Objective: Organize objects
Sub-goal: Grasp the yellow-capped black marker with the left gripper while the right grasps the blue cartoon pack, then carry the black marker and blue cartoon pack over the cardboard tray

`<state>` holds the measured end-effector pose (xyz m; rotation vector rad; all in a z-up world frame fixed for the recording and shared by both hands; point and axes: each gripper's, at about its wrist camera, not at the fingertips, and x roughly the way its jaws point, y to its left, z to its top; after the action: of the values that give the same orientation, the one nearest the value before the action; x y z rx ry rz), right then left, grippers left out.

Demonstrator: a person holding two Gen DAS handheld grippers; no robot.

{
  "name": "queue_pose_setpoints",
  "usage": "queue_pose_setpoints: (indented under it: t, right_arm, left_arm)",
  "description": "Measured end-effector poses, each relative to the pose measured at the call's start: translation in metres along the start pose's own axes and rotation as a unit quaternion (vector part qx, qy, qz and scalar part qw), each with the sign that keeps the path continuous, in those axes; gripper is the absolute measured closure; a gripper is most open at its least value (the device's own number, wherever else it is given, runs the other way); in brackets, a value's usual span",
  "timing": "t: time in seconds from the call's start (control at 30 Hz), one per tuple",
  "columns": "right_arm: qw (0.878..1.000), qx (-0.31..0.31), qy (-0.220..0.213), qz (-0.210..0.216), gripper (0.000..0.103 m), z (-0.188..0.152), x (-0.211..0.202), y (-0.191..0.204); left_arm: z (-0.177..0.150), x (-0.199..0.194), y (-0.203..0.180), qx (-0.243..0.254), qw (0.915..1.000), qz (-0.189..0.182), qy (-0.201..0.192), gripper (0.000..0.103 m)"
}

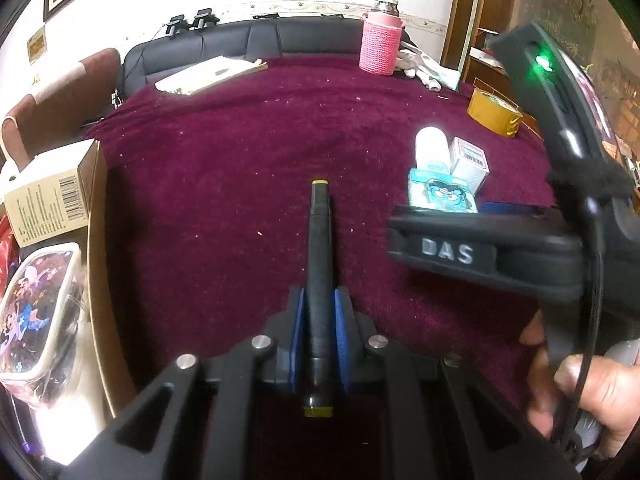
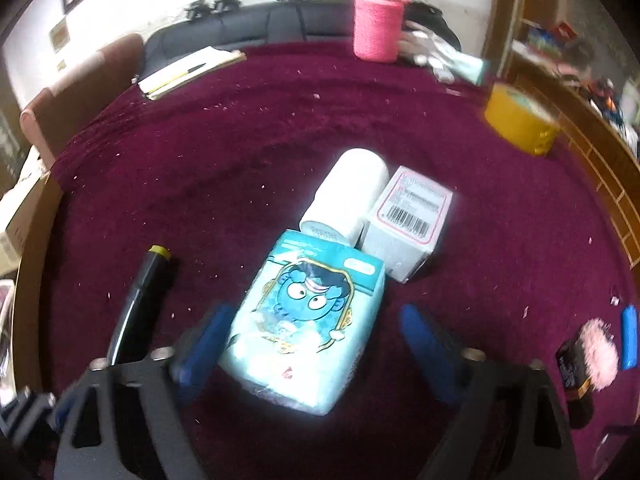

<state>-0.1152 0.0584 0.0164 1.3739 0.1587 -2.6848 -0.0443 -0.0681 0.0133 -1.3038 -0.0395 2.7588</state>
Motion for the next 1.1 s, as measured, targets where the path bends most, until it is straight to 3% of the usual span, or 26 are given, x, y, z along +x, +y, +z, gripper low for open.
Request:
queue_pose_setpoints:
  t: [0.07, 0.3, 0.37, 0.43, 0.5, 0.57, 0.6, 0.67, 1.0, 1.1]
  right_arm:
    - [1.0, -0.001, -0.003, 0.014, 0.049, -0.003, -0.002, -0.009]
    - [0.999, 0.0, -0.013, 0.046, 0.05, -0.023, -0.018, -0.025]
    - [0.999, -0.002, -0.014, 0.047, 0.05, -0.023, -0.018, -0.023]
    - [0.998, 0.0, -0.015, 0.053, 0.05, -0.023, -0.018, -0.024]
    - [0.998, 0.002, -0.016, 0.059, 0.05, -0.022, -0.018, -0.025]
    - [0.998, 0.008, -0.016, 0.068, 0.05, -0.022, -0.018, -0.027]
    - [0.997, 0.01, -0.016, 0.075, 0.05, -0.022, -0.019, -0.027]
    - [0.996, 0.013, -0.017, 0.09, 0.05, -0.022, -0.021, -0.026]
    - [0.993, 0.01, -0.031, 0.112, 0.05, -0.022, -0.032, -0.021]
    - [0.992, 0.01, -0.037, 0.116, 0.05, -0.023, -0.036, -0.02]
  left_arm:
    - [0.0, 0.0, -0.003, 0.006, 0.9999, 0.008, 0.0, 0.088]
    - [0.002, 0.003, -0.011, 0.023, 0.9992, 0.034, 0.002, 0.086]
    - [0.006, 0.006, -0.014, 0.024, 0.9985, 0.049, 0.003, 0.078]
    - [0.01, 0.01, -0.01, 0.013, 0.9975, 0.069, 0.004, 0.057]
    - [0.012, 0.012, -0.004, 0.003, 0.9987, 0.05, 0.005, 0.061]
    - [0.012, 0.011, -0.007, 0.013, 0.9988, 0.047, 0.002, 0.076]
    - [0.012, 0.011, -0.011, 0.021, 0.9985, 0.05, 0.001, 0.089]
    - [0.011, 0.01, -0.016, 0.032, 0.998, 0.055, -0.002, 0.089]
    - [0.004, -0.005, -0.005, -0.015, 0.9998, 0.006, 0.01, 0.089]
    - [0.002, -0.013, -0.003, -0.02, 0.9998, 0.009, 0.004, 0.089]
